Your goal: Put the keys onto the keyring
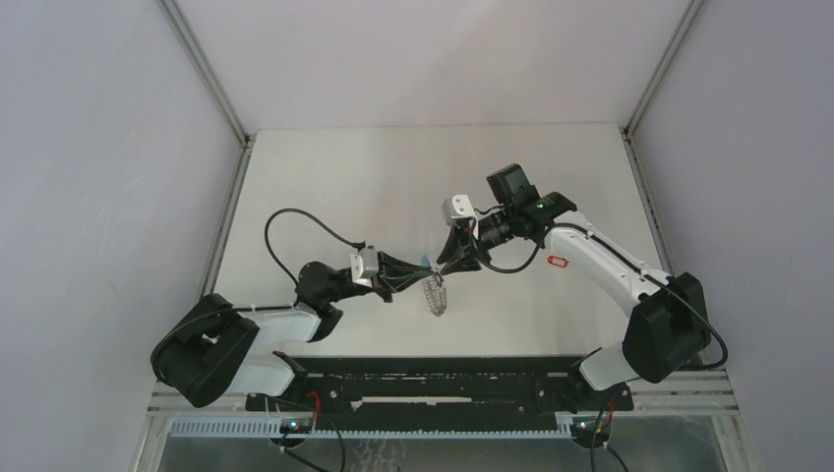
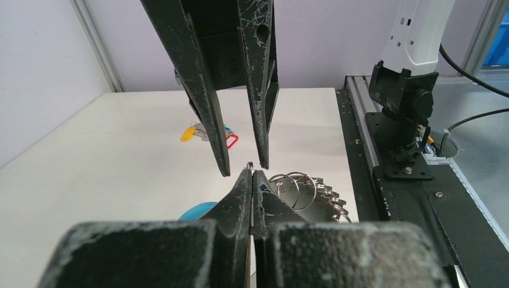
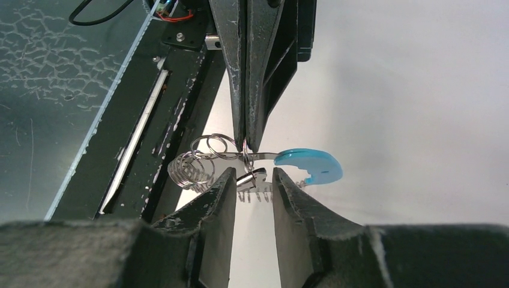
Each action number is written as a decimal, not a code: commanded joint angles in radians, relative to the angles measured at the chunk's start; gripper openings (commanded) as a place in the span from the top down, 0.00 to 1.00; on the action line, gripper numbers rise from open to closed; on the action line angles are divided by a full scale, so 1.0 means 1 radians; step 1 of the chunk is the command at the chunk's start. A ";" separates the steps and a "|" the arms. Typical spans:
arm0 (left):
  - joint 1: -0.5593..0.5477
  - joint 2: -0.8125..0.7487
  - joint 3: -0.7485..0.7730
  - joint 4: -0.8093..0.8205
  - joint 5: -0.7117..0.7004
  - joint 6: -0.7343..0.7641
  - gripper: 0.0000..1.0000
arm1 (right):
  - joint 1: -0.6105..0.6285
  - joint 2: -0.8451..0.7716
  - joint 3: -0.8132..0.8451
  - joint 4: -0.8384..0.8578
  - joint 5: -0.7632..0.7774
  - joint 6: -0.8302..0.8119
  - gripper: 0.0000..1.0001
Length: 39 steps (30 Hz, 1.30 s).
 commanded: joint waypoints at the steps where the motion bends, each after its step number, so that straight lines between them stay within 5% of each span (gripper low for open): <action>1: 0.005 -0.020 0.015 0.073 -0.032 -0.024 1.00 | 0.015 0.002 0.003 0.025 -0.033 -0.022 0.73; 10: 0.004 -0.008 0.023 0.073 -0.043 -0.036 1.00 | 0.031 0.038 0.033 -0.034 -0.031 -0.052 0.83; 15: 0.004 0.000 0.019 0.073 -0.045 -0.039 1.00 | 0.034 0.035 0.075 -0.061 -0.005 -0.057 1.00; 26: 0.007 0.040 0.009 0.071 -0.054 -0.031 0.73 | 0.130 0.043 0.214 -0.248 0.359 0.003 1.00; 39: 0.013 0.019 0.037 -0.088 -0.023 0.026 0.74 | 0.232 0.110 0.361 -0.383 0.574 0.036 1.00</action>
